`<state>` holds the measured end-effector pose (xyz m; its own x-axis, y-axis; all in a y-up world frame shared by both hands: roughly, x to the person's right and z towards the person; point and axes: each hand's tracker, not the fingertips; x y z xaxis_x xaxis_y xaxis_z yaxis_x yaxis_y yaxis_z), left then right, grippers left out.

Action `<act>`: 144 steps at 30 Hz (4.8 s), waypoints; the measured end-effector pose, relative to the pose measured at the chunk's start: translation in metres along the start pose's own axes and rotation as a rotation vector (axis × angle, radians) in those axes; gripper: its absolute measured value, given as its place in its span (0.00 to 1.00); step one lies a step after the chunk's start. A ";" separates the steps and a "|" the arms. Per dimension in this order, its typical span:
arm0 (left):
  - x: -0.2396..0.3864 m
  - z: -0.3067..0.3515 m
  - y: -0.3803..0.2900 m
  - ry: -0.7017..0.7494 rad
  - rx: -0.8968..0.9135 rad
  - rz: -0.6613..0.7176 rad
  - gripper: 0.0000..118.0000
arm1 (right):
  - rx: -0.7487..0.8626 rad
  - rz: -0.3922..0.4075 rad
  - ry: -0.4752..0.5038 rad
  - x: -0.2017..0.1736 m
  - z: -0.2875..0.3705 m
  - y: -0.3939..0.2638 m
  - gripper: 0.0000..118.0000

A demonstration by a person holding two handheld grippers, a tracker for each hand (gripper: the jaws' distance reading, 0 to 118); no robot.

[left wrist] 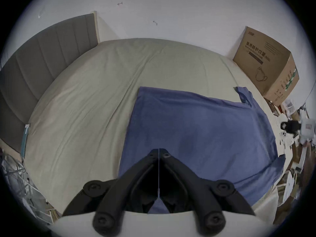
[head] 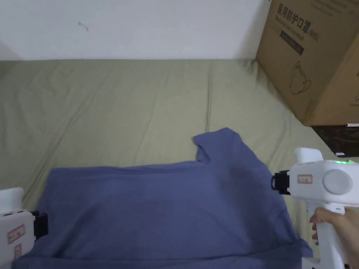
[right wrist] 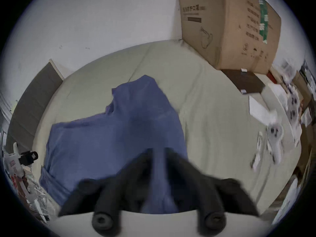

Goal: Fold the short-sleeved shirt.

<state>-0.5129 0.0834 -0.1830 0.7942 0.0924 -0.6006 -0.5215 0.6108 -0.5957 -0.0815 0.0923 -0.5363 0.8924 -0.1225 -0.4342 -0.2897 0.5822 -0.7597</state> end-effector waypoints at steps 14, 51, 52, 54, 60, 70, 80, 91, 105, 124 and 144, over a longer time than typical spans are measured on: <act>0.004 -0.051 0.013 0.040 -0.081 -0.026 0.00 | -0.254 0.004 -0.033 -0.001 -0.147 0.069 0.57; -0.017 -0.165 0.138 0.049 -0.144 -0.037 0.01 | -0.124 0.132 0.031 -0.013 -0.098 0.087 0.00; -0.015 -0.160 0.137 0.032 -0.147 -0.027 0.01 | -0.115 0.136 0.036 -0.014 -0.092 0.087 0.00; -0.010 -0.149 0.136 0.029 -0.135 -0.034 0.01 | -0.095 0.147 0.036 -0.016 -0.079 0.087 0.00; -0.012 -0.090 0.135 0.006 -0.063 -0.039 0.01 | -0.038 0.148 0.050 -0.014 -0.029 0.084 0.00; -0.043 0.054 0.044 -0.056 0.034 -0.017 0.01 | 0.006 0.130 0.103 0.011 0.097 -0.009 0.00; -0.059 0.063 -0.082 -0.023 -0.154 -0.025 0.01 | -0.208 0.135 0.051 0.031 0.106 -0.159 0.00; -0.057 0.063 -0.114 0.042 -0.154 -0.047 0.92 | -0.185 0.188 -0.036 0.036 0.096 -0.183 0.61; -0.051 0.101 -0.083 -0.220 -0.041 0.143 0.00 | 0.073 0.121 0.088 -0.062 0.110 -0.136 0.00; -0.132 0.042 -0.136 -0.423 -0.110 0.617 1.00 | -0.081 0.187 0.192 -0.161 0.053 -0.154 0.00; -0.150 0.045 -0.132 -0.425 -0.147 0.659 0.06 | -0.157 0.177 0.180 -0.156 0.038 -0.162 0.00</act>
<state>-0.5491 0.0238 0.0098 0.3431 0.7084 -0.6168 -0.9376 0.2188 -0.2703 -0.1606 0.0479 -0.3272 0.7515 -0.1791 -0.6350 -0.4978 0.4779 -0.7238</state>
